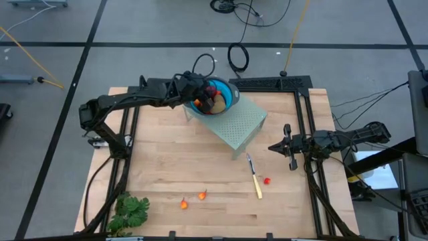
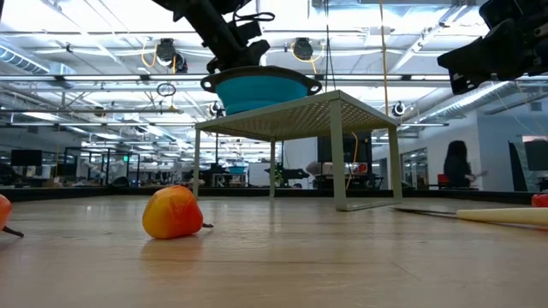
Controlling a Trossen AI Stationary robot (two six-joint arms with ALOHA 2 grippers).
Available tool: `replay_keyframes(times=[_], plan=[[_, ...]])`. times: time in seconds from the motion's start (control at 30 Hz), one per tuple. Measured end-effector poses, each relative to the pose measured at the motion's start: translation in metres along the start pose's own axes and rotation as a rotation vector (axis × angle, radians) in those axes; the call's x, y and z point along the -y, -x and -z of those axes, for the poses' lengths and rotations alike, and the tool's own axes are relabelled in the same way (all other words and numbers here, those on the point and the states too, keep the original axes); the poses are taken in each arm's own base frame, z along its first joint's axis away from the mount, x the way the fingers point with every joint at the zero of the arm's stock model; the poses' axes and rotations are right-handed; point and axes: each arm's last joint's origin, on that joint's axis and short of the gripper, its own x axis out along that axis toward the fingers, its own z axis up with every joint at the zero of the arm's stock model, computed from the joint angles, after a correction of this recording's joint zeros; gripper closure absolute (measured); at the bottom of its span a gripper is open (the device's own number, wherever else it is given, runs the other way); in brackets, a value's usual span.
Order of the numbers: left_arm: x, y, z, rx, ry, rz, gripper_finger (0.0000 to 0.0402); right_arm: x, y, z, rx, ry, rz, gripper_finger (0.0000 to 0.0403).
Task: Pick & Place Fruit
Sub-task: Put the pomegranate into the blue strainer bowl on the shelf
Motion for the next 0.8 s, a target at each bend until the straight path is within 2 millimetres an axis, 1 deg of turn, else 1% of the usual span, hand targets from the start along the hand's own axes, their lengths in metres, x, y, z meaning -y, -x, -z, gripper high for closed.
replay_keyframes(times=[0.27,0.7,0.8], plan=[[-0.0001,0.0001,0.0,0.0,0.008,0.0,0.0209,0.0,0.0,0.0,0.0,0.0,0.0,0.0403],[-0.0006,0.0002,-0.0001,0.001,0.021,-0.02,0.0144,0.0,0.0,0.0,0.0,0.0,0.0,0.0403],[-0.0027,0.0045,-0.002,0.013,0.018,-0.039,0.0132,0.0,0.0,0.0,0.0,0.0,-0.001,0.0403]])
